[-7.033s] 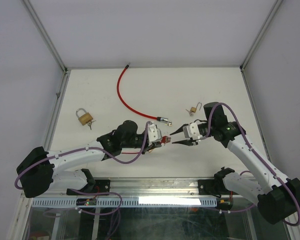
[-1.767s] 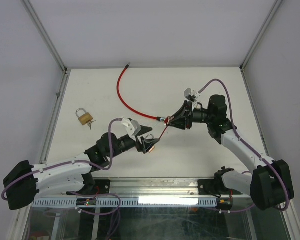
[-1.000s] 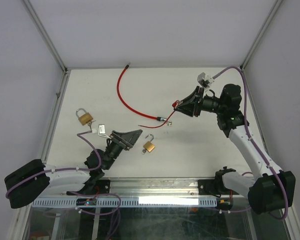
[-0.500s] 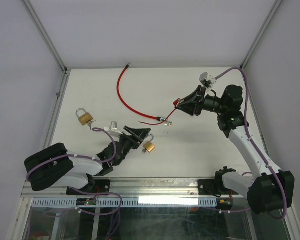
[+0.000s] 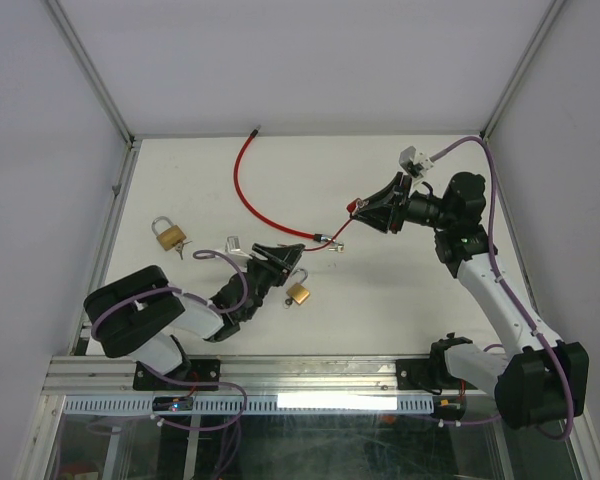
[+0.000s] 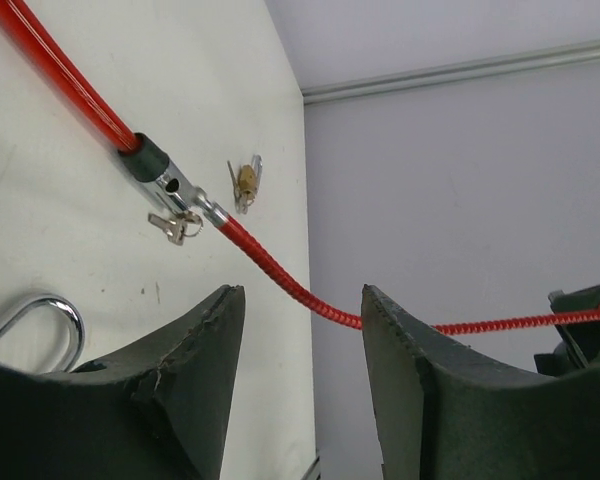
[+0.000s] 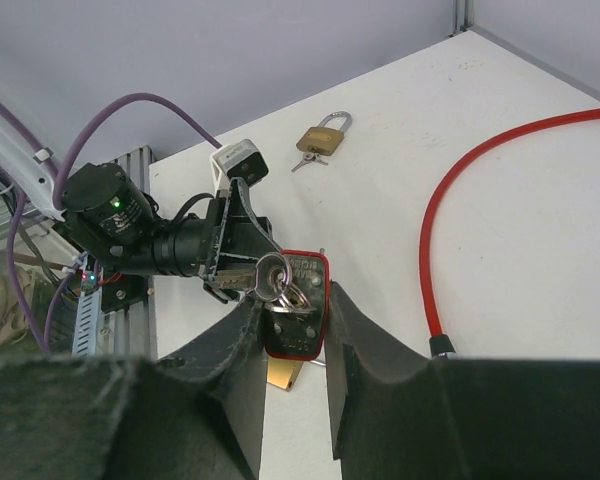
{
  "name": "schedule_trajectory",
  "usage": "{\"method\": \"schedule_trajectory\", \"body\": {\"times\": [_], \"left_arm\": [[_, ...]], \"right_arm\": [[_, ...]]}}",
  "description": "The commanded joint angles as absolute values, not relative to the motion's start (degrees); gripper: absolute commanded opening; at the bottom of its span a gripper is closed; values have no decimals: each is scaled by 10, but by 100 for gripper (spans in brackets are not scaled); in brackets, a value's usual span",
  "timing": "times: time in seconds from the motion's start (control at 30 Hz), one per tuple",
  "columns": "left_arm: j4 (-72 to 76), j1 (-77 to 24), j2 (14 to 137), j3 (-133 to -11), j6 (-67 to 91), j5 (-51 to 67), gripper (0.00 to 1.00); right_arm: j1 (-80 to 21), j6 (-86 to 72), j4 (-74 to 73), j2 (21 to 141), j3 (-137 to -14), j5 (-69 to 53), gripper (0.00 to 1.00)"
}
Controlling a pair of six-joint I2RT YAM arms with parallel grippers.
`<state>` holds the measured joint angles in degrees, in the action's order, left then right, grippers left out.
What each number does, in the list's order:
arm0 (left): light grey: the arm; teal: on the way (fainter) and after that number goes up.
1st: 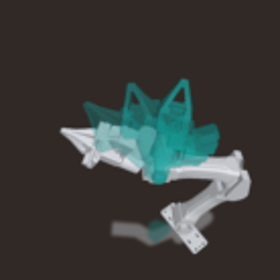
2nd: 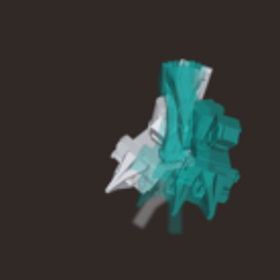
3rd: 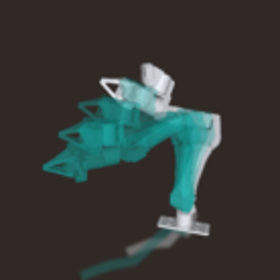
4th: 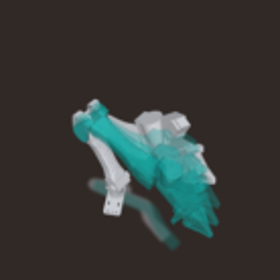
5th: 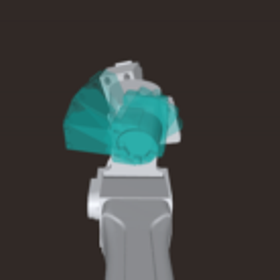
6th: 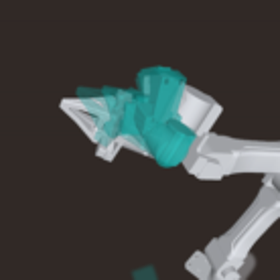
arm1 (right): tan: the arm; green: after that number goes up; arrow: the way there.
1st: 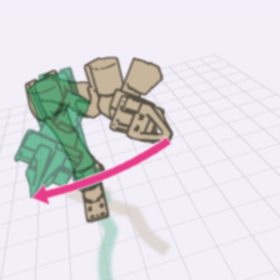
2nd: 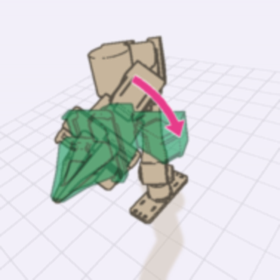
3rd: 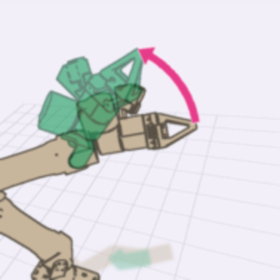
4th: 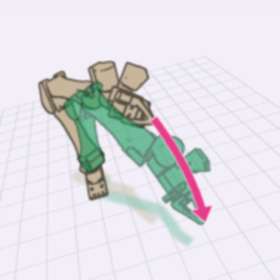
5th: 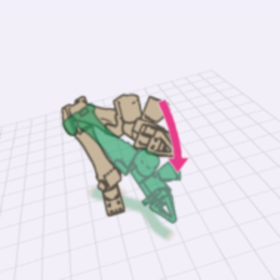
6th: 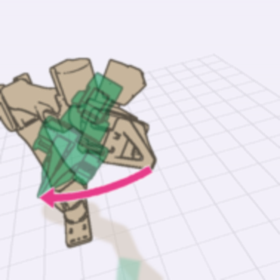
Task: Lock with the key
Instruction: Lock the lock.
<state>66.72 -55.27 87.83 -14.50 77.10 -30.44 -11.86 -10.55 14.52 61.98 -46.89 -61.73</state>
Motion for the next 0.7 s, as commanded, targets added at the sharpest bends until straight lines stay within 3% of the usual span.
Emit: {"method": "schedule_trajectory", "body": {"times": [0.0, 0.2, 0.5, 0.67], "left_arm": [[741, -539, 902, -163, 827, -310, 51], [788, -525, 928, -166, 819, -309, 47], [847, -511, 933, -176, 715, -277, 0], [831, -511, 888, -171, 598, -276, 0]], "right_arm": [[-115, -113, 192, 599, -469, -615, 0], [-116, -113, 193, 598, -467, -615, 0], [-115, -113, 157, 598, -466, -615, 0], [-115, -113, 136, 601, -467, -615, 0]]}}
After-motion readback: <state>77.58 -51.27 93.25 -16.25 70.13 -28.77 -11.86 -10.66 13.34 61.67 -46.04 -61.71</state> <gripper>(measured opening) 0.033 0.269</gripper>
